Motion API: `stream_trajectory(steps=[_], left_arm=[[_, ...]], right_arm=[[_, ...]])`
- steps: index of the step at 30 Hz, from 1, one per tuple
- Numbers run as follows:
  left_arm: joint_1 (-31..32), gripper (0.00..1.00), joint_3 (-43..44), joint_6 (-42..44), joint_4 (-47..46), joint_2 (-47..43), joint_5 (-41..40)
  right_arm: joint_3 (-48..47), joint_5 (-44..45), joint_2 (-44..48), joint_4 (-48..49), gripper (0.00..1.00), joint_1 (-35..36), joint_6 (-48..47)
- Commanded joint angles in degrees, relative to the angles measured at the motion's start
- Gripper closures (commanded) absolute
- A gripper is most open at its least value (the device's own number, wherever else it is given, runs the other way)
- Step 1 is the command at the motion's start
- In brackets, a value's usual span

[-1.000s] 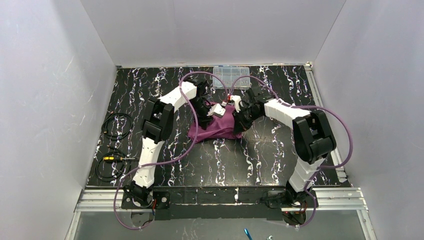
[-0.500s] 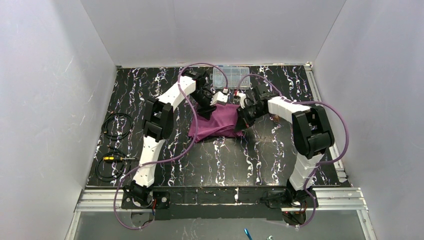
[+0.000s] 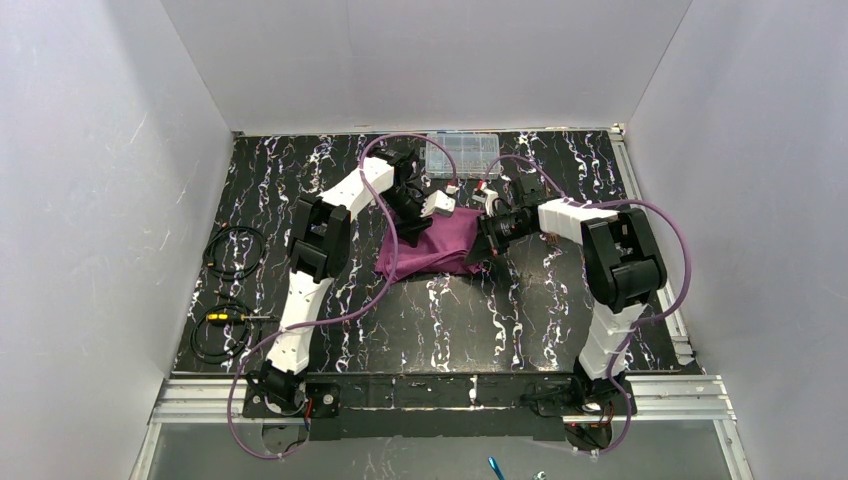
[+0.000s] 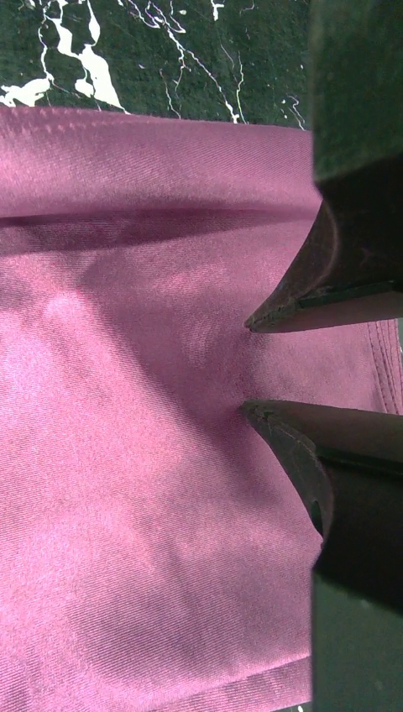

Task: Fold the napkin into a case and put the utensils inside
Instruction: Fold the lower triangle-folded napkin at the center of the board.

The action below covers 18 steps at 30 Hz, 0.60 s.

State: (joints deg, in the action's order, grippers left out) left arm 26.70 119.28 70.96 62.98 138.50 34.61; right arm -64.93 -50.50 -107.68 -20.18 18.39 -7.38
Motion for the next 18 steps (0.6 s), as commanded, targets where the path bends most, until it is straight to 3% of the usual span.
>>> stream_trajectory(steps=[1, 11, 18], left_arm=[[-0.1, 0.67, -0.2, 1.1, 1.9, 0.2, -0.1], [-0.1, 0.67, 1.5, 4.5, 6.7, 1.6, -0.4], [0.0, 0.67, 2.3, 6.8, 8.9, 2.2, -0.8]], right_arm=[[-1.9, -2.7, -1.8, 3.1, 0.99, -1.3, 3.2], [-1.1, -6.9, 0.2, 12.6, 0.99, -4.0, 11.2], [-2.5, -8.1, -4.0, 16.7, 0.99, -4.0, 16.1]])
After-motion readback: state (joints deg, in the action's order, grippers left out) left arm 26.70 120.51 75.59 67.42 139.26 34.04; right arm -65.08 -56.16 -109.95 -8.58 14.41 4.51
